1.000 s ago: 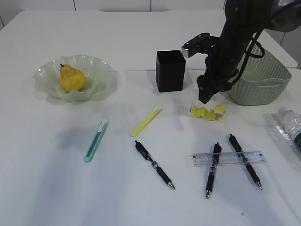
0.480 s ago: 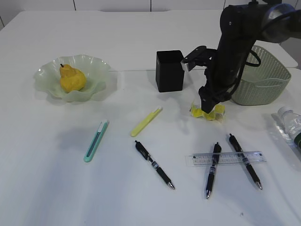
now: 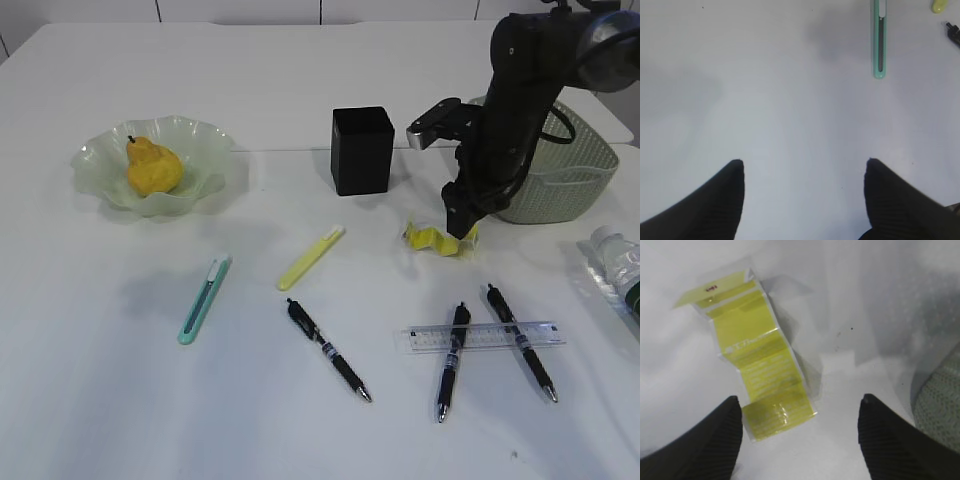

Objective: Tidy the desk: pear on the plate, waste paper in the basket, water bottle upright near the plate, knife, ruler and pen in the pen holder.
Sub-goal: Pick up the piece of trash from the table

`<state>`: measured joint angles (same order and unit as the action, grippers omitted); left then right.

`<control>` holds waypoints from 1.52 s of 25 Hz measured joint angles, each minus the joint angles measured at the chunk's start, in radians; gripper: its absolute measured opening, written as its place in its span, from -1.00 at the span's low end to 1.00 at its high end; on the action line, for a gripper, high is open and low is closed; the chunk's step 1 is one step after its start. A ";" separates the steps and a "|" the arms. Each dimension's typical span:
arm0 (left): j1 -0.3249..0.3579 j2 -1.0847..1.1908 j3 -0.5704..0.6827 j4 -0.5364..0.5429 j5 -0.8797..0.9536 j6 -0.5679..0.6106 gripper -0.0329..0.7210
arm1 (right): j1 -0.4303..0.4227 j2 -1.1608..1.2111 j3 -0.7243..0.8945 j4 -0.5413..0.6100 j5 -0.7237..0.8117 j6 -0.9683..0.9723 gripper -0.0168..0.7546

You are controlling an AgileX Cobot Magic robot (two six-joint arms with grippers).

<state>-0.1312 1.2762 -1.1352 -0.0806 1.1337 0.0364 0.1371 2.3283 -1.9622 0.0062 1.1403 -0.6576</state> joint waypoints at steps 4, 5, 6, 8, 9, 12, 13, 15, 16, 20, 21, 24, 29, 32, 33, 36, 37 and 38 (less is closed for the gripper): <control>0.000 0.000 0.000 0.000 -0.002 0.000 0.49 | 0.000 0.025 -0.001 0.021 0.000 -0.001 0.43; 0.000 0.000 0.000 0.000 -0.002 0.000 0.49 | 0.000 0.033 -0.001 0.024 0.000 -0.001 0.43; 0.000 0.000 0.000 -0.002 -0.004 0.000 0.49 | 0.000 0.038 -0.001 0.024 0.000 -0.003 0.43; 0.000 0.000 0.000 -0.002 -0.004 0.000 0.49 | 0.000 0.044 -0.001 0.025 -0.005 -0.002 0.43; 0.000 0.000 0.000 -0.002 -0.004 0.000 0.49 | 0.000 0.044 -0.001 0.026 -0.007 -0.002 0.43; 0.000 0.000 0.000 -0.002 -0.008 0.000 0.49 | 0.000 0.046 -0.001 0.026 -0.007 -0.002 0.39; 0.000 0.000 0.000 -0.002 -0.010 0.000 0.49 | 0.000 0.046 -0.001 0.026 -0.009 -0.002 0.36; 0.000 0.000 0.000 -0.004 -0.014 0.000 0.49 | 0.000 0.048 -0.001 0.026 -0.011 -0.004 0.29; 0.000 0.000 0.000 -0.004 -0.016 0.000 0.49 | 0.000 0.048 -0.001 0.028 -0.011 -0.004 0.26; 0.000 0.000 0.000 -0.017 -0.016 0.000 0.49 | 0.000 0.048 -0.001 0.039 -0.018 -0.004 0.14; 0.000 0.000 0.000 -0.019 -0.016 0.000 0.49 | 0.000 0.048 -0.001 0.045 -0.019 -0.004 0.08; 0.000 0.000 0.000 -0.021 -0.016 0.000 0.49 | 0.000 0.048 -0.001 0.054 -0.019 -0.004 -0.09; 0.000 0.000 0.000 -0.023 -0.016 0.000 0.49 | 0.000 0.048 -0.001 0.059 -0.019 -0.004 -0.31; 0.000 0.000 0.000 -0.023 -0.016 0.000 0.49 | 0.000 0.048 -0.001 0.068 -0.019 -0.004 -0.35; 0.000 0.000 0.000 -0.023 -0.016 0.000 0.49 | 0.000 0.048 -0.001 0.072 -0.017 -0.004 -0.35; 0.000 0.000 0.000 -0.023 -0.016 0.000 0.49 | 0.000 0.048 -0.001 0.087 -0.015 -0.004 -0.36; 0.000 0.000 0.000 -0.023 -0.016 0.000 0.49 | 0.000 0.048 -0.001 0.094 -0.013 -0.004 -0.36; 0.000 0.000 0.000 -0.023 -0.016 0.000 0.49 | 0.000 0.048 -0.001 0.098 -0.013 -0.004 -0.36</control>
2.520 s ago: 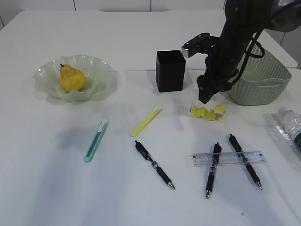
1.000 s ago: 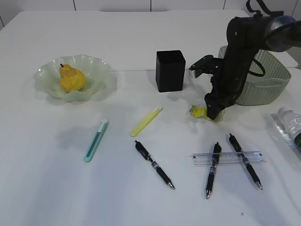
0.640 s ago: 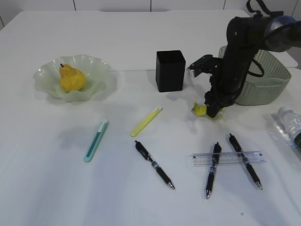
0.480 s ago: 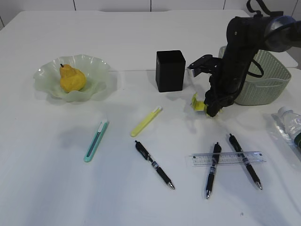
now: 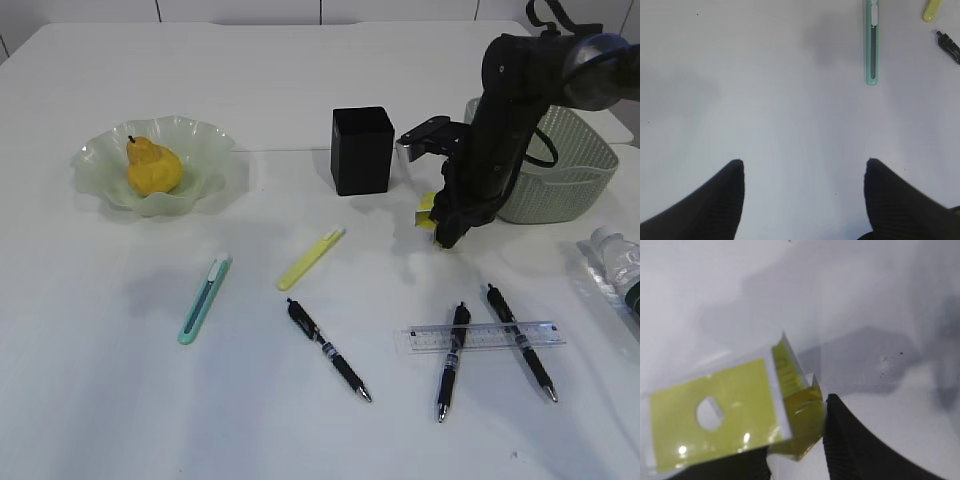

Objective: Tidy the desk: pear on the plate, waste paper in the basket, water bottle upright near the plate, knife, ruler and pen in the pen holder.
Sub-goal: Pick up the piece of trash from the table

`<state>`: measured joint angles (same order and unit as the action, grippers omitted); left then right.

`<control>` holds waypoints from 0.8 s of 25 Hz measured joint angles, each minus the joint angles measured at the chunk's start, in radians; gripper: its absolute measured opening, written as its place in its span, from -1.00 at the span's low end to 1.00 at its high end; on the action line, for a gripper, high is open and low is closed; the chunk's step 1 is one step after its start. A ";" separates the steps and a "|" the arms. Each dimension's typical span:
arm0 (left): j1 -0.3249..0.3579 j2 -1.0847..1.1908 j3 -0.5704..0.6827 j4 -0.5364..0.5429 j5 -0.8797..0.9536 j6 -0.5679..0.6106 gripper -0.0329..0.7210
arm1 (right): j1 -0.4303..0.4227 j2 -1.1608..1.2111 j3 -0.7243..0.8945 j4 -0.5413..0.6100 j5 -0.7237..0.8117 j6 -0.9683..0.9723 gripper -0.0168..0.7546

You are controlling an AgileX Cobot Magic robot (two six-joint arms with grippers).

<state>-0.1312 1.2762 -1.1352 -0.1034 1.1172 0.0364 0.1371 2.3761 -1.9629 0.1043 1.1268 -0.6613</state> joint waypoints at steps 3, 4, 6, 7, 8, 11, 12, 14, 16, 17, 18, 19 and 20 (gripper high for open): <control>0.000 0.000 0.000 0.000 -0.002 0.000 0.49 | 0.000 0.000 -0.002 0.005 0.007 0.000 -0.36; 0.000 0.000 0.000 0.000 -0.002 0.000 0.49 | 0.000 0.000 -0.004 0.006 0.011 0.000 -0.36; 0.000 0.000 0.000 0.000 -0.002 0.000 0.49 | 0.000 -0.012 -0.008 0.007 0.016 0.000 -0.36; 0.000 0.000 0.000 0.000 -0.002 0.000 0.49 | 0.000 -0.018 -0.011 0.007 0.018 0.000 -0.36; 0.000 0.000 0.000 0.000 -0.002 0.000 0.49 | 0.000 -0.028 -0.016 0.007 0.023 0.000 -0.36; 0.000 0.000 0.000 0.000 -0.002 0.000 0.49 | 0.000 -0.057 -0.037 0.011 0.034 0.006 -0.36; 0.000 0.000 0.000 0.000 -0.002 0.000 0.49 | 0.000 -0.067 -0.039 0.012 0.036 0.008 -0.36; 0.000 0.000 0.000 0.000 -0.002 0.000 0.49 | 0.000 -0.089 -0.045 0.020 0.039 0.008 -0.36; 0.000 0.000 0.000 0.000 -0.002 0.000 0.49 | 0.000 -0.111 -0.045 0.021 0.041 0.010 -0.36; 0.000 0.000 0.000 -0.001 -0.002 0.000 0.49 | 0.000 -0.117 -0.045 0.021 0.041 0.010 -0.36; 0.000 0.000 0.000 -0.001 -0.002 0.000 0.49 | 0.000 -0.127 -0.048 0.021 0.043 0.010 -0.36; 0.000 0.000 0.000 -0.001 -0.002 0.000 0.49 | 0.000 -0.135 -0.050 0.021 0.043 0.010 -0.36; 0.000 0.000 0.000 -0.001 -0.002 0.000 0.49 | 0.000 -0.144 -0.052 0.021 0.043 0.010 -0.36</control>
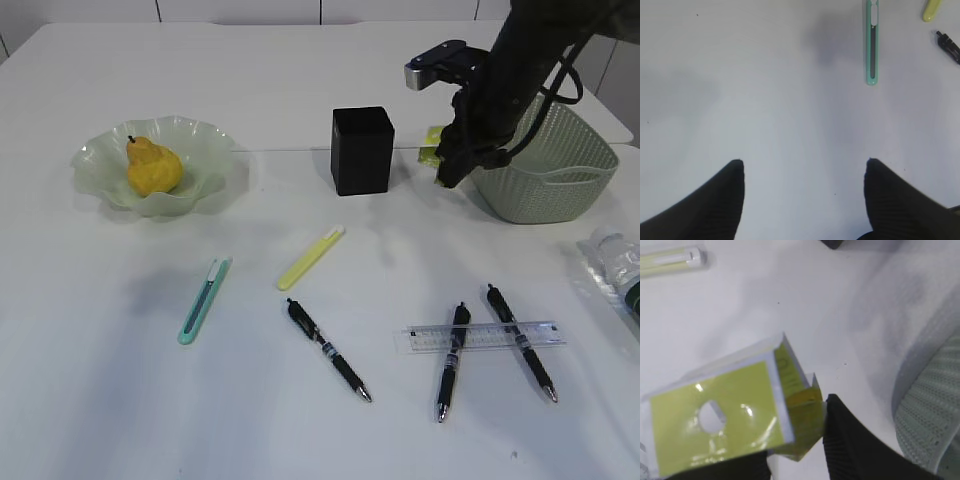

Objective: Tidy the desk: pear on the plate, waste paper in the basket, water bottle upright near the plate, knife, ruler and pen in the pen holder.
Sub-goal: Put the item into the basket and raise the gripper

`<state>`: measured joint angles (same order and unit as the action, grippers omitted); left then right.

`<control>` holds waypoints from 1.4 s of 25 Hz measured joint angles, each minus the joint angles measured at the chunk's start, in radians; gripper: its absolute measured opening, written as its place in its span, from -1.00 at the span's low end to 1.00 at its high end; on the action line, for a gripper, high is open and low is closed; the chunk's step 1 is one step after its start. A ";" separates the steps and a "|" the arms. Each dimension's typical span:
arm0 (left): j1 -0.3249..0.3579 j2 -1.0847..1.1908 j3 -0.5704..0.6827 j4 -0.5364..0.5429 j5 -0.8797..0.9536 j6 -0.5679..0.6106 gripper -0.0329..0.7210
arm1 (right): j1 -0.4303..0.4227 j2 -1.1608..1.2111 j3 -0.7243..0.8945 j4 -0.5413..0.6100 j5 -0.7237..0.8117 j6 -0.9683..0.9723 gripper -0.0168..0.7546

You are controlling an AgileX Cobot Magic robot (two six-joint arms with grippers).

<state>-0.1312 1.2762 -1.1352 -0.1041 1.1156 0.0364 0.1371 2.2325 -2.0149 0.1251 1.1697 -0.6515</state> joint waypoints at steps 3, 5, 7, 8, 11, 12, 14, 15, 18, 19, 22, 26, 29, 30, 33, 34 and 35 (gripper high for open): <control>0.000 0.000 0.000 0.000 0.006 0.000 0.49 | -0.001 -0.022 -0.006 0.002 0.001 0.000 -0.36; 0.000 0.000 0.000 -0.002 0.013 0.000 0.49 | -0.008 -0.034 -0.010 0.002 0.001 0.000 -0.36; 0.000 0.000 0.000 -0.002 0.018 0.000 0.49 | -0.016 -0.043 -0.012 0.004 0.001 0.009 -0.36; 0.000 0.000 0.000 -0.002 0.019 0.000 0.49 | -0.024 -0.046 -0.014 0.004 -0.001 0.012 -0.36; 0.000 0.000 0.000 -0.002 0.020 0.000 0.49 | -0.048 -0.050 -0.019 0.004 -0.001 0.023 -0.36; 0.000 0.000 0.000 -0.004 0.020 0.000 0.49 | -0.056 -0.050 -0.024 0.004 -0.001 0.028 -0.36; 0.000 0.000 0.000 -0.006 0.020 0.000 0.49 | -0.070 -0.052 -0.028 0.004 -0.008 0.038 -0.36; 0.000 0.000 0.000 -0.007 0.020 0.000 0.49 | -0.078 -0.052 -0.028 0.004 -0.010 0.042 -0.36; 0.000 0.000 0.000 -0.012 0.021 0.000 0.49 | -0.106 -0.052 -0.028 0.004 -0.032 0.064 -0.36; 0.000 0.000 0.000 -0.014 0.021 0.000 0.49 | -0.117 -0.052 -0.028 0.004 -0.044 0.072 -0.36; 0.000 0.000 0.000 -0.014 0.021 0.000 0.49 | -0.147 -0.052 -0.028 0.004 -0.072 0.101 -0.36; 0.000 0.000 0.000 -0.014 0.021 0.000 0.49 | -0.177 -0.052 -0.028 0.004 -0.130 0.154 -0.36; 0.000 0.000 0.000 -0.016 0.021 0.000 0.49 | -0.184 -0.052 -0.028 -0.025 -0.168 0.208 -0.36; 0.000 0.000 0.000 -0.017 0.021 0.000 0.49 | -0.186 -0.052 -0.028 -0.043 -0.171 0.228 -0.36; 0.000 0.000 0.000 -0.018 0.020 0.000 0.49 | -0.186 -0.048 -0.028 -0.092 -0.183 0.279 -0.36; 0.000 0.000 0.000 -0.018 0.018 0.000 0.49 | -0.188 -0.045 -0.028 -0.104 -0.183 0.295 -0.36; 0.000 0.000 0.000 -0.021 0.018 0.000 0.49 | -0.188 -0.037 -0.028 -0.110 -0.185 0.306 -0.36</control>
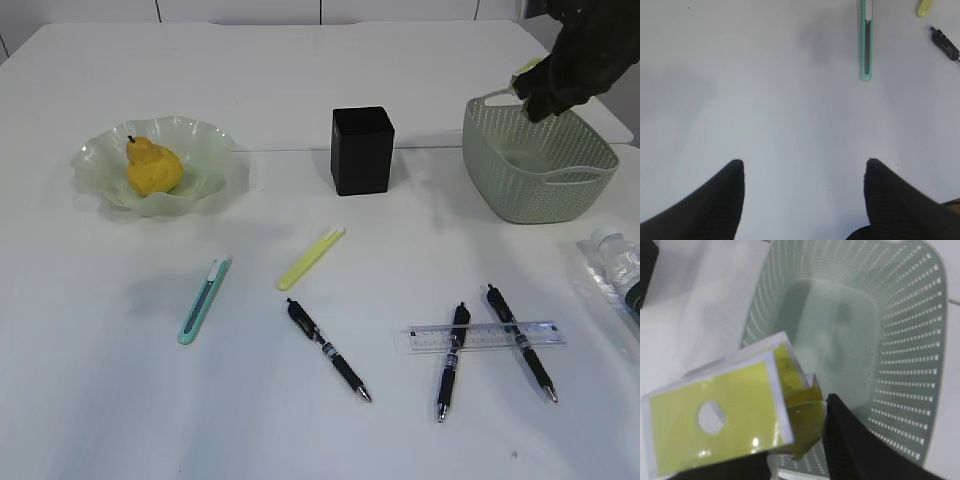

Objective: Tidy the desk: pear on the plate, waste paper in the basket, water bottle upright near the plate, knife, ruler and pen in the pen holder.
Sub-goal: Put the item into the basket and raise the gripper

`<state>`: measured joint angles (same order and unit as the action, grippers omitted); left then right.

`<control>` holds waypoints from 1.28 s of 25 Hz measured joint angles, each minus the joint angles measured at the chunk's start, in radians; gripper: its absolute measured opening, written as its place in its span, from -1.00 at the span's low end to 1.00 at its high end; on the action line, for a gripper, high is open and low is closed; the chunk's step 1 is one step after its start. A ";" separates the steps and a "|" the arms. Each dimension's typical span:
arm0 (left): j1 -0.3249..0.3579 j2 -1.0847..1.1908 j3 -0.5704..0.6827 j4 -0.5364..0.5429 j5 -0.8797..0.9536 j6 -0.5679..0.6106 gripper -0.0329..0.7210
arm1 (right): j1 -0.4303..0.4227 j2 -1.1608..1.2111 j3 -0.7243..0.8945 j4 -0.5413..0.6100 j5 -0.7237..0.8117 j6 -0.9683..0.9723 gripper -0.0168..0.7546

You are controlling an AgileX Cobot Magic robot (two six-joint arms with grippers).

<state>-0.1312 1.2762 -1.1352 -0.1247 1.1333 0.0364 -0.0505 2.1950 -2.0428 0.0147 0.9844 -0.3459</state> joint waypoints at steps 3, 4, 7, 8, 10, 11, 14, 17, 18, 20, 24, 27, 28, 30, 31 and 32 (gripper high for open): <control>0.000 0.000 0.000 -0.005 -0.006 0.000 0.49 | 0.000 0.024 0.000 -0.015 -0.010 0.032 -0.36; 0.000 0.000 0.000 -0.009 -0.009 0.000 0.49 | 0.000 0.027 0.000 -0.021 -0.014 0.042 -0.36; 0.000 0.000 0.000 -0.025 -0.020 0.000 0.49 | 0.000 0.033 0.000 -0.051 -0.030 0.083 -0.34; 0.000 0.000 0.000 -0.027 -0.021 0.000 0.49 | 0.000 0.035 0.000 -0.058 -0.032 0.093 -0.32; 0.000 0.000 0.000 -0.029 -0.021 0.000 0.49 | 0.000 0.041 0.000 -0.069 -0.034 0.113 -0.26; 0.000 0.000 0.000 -0.029 -0.021 0.000 0.49 | 0.000 0.041 0.000 -0.071 -0.036 0.120 -0.20; 0.000 0.000 0.000 -0.031 -0.021 0.000 0.49 | 0.000 0.043 0.000 -0.073 -0.043 0.133 0.01; 0.000 0.000 0.000 -0.031 -0.021 0.000 0.49 | 0.000 0.043 0.000 -0.073 -0.045 0.141 0.19; 0.000 0.000 0.000 -0.031 -0.021 0.000 0.49 | 0.000 0.043 0.000 -0.075 -0.045 0.147 0.24; 0.000 0.000 0.000 -0.031 -0.021 0.000 0.49 | 0.000 0.043 0.000 -0.075 -0.045 0.156 0.32; 0.000 0.000 0.000 -0.031 -0.021 0.000 0.49 | -0.001 0.043 0.000 -0.075 -0.042 0.163 0.40; 0.000 0.000 0.000 -0.031 -0.021 0.000 0.49 | -0.001 0.043 0.000 -0.075 -0.029 0.166 0.40; 0.000 0.000 0.000 -0.031 -0.021 0.000 0.49 | -0.001 0.043 0.000 -0.075 -0.022 0.170 0.40; 0.000 0.000 0.000 -0.031 -0.021 0.000 0.49 | -0.001 0.030 0.000 -0.075 -0.006 0.177 0.40; 0.000 0.000 0.000 -0.031 -0.021 0.000 0.49 | -0.001 0.019 0.000 -0.075 0.005 0.179 0.40; 0.000 0.000 0.000 -0.031 -0.021 0.000 0.49 | -0.001 0.002 0.000 -0.075 0.012 0.182 0.40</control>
<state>-0.1312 1.2762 -1.1352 -0.1553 1.1119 0.0364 -0.0514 2.1971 -2.0428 -0.0605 0.9968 -0.1636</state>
